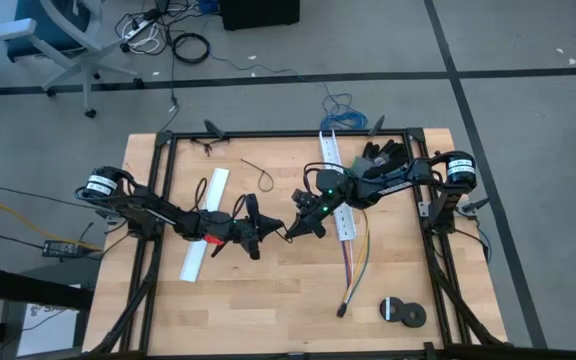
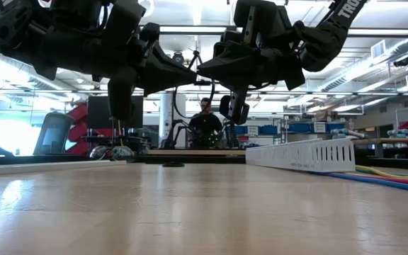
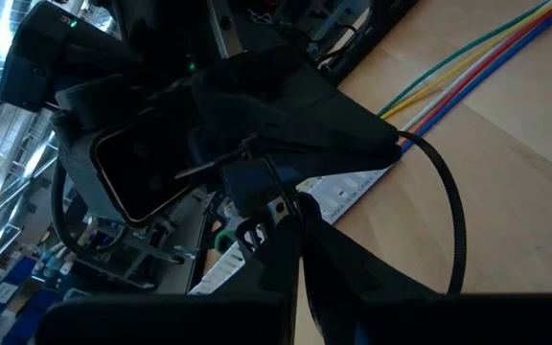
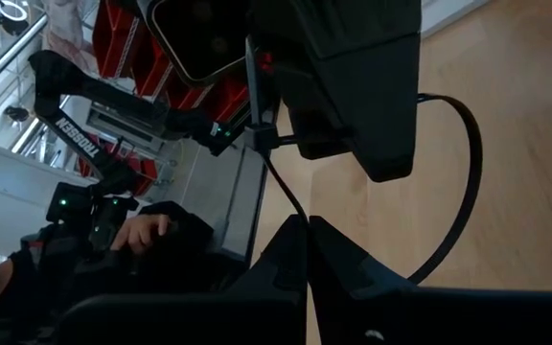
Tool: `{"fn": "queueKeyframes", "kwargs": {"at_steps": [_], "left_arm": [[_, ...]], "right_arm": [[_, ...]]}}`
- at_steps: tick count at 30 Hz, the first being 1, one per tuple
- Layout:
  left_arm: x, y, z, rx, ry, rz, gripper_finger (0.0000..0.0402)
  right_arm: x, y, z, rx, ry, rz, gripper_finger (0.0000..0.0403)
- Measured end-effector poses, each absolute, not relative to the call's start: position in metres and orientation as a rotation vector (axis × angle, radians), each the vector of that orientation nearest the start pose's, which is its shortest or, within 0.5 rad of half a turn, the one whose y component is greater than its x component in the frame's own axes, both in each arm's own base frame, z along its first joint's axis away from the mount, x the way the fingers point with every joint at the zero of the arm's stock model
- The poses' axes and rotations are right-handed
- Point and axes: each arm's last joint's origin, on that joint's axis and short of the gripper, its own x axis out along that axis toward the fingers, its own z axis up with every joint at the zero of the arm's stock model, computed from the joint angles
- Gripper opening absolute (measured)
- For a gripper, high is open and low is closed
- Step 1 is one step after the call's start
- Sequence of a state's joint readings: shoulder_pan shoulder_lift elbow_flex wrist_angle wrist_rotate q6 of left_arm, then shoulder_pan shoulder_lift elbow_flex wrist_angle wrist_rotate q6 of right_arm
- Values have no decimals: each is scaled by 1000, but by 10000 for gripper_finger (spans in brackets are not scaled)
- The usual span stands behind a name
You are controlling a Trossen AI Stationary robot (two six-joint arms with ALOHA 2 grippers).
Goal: Ziptie cables
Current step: Prepare the black zip tie
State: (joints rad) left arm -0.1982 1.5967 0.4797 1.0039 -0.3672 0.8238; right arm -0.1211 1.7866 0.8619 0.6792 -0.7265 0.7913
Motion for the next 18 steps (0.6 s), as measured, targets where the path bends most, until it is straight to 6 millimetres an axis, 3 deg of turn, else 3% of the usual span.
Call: {"fn": "queueKeyframes", "kwargs": {"at_steps": [18], "left_arm": [[279, -44, 163, 727, 166, 131, 33]], "right_arm": [[358, -32, 180, 842, 429, 435, 0]]}}
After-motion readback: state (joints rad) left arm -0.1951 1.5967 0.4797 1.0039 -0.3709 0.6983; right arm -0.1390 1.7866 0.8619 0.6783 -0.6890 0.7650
